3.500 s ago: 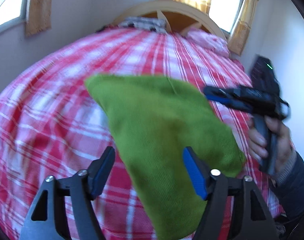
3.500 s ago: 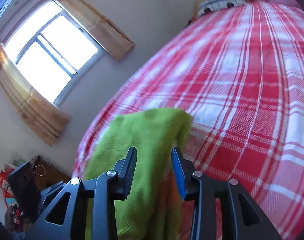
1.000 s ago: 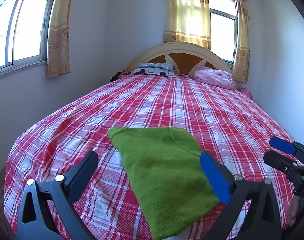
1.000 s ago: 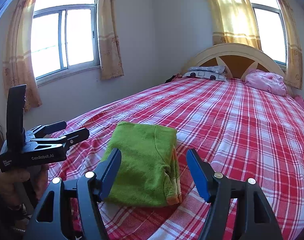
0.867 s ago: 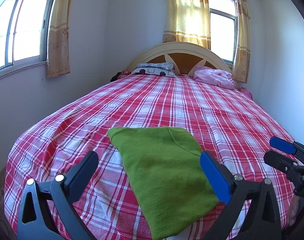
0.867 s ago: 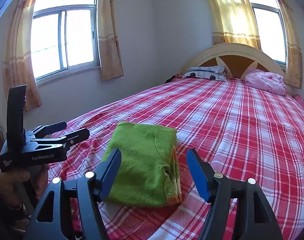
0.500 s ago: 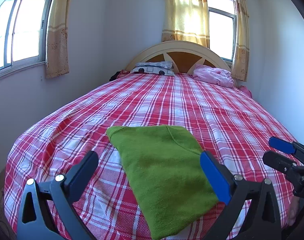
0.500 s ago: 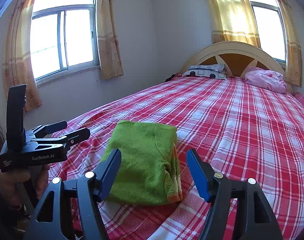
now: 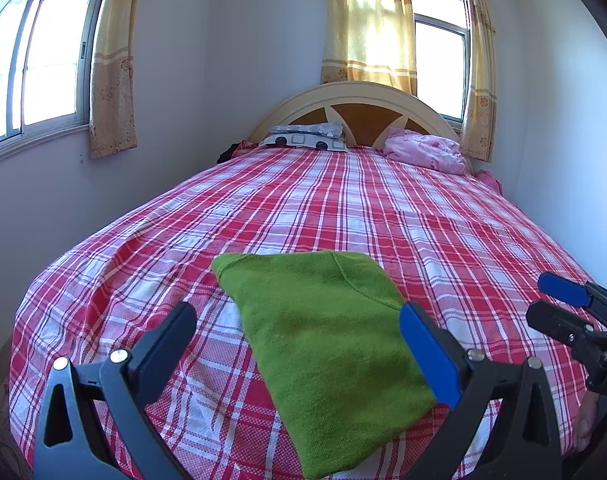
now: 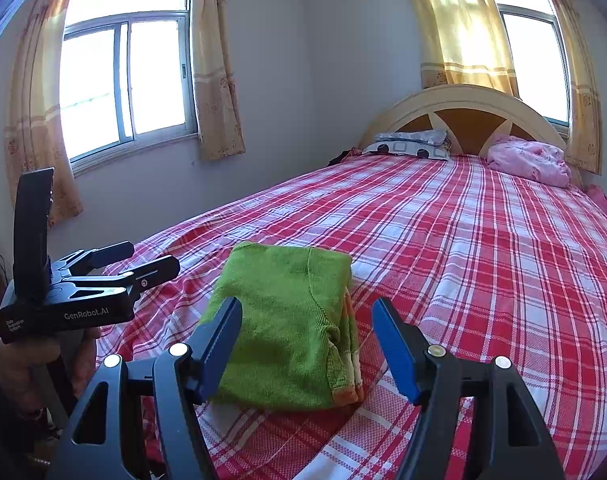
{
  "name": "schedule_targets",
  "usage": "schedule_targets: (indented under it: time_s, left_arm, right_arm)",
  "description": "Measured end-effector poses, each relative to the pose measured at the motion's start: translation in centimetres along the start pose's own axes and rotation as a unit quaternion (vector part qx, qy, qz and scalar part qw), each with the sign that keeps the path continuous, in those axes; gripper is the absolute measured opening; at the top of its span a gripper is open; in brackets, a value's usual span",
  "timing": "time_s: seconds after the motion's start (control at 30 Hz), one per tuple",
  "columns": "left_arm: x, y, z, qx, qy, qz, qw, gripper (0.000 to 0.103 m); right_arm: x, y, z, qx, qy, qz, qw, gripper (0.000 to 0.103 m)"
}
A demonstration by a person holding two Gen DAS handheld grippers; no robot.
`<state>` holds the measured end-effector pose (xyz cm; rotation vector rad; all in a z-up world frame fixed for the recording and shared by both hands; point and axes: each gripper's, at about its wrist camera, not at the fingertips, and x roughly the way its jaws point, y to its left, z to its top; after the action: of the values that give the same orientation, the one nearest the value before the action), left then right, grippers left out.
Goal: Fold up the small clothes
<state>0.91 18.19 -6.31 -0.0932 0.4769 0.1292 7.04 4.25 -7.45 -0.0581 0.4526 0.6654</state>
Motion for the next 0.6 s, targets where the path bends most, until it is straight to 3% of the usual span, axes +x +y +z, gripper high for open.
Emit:
schedule_targets:
  time_s: [0.2, 0.6]
  left_arm:
    - [0.0, -0.2, 0.4, 0.017, 0.008, -0.002, 0.9998, 0.103]
    - [-1.3, 1.0, 1.6, 0.006, -0.027, 0.022, 0.9994, 0.103]
  right_arm:
    - [-0.2, -0.1, -0.1, 0.002, -0.005, 0.000, 1.000, 0.069]
    - [-0.5, 0.3, -0.1, -0.004, -0.009, 0.003, 1.000, 0.069]
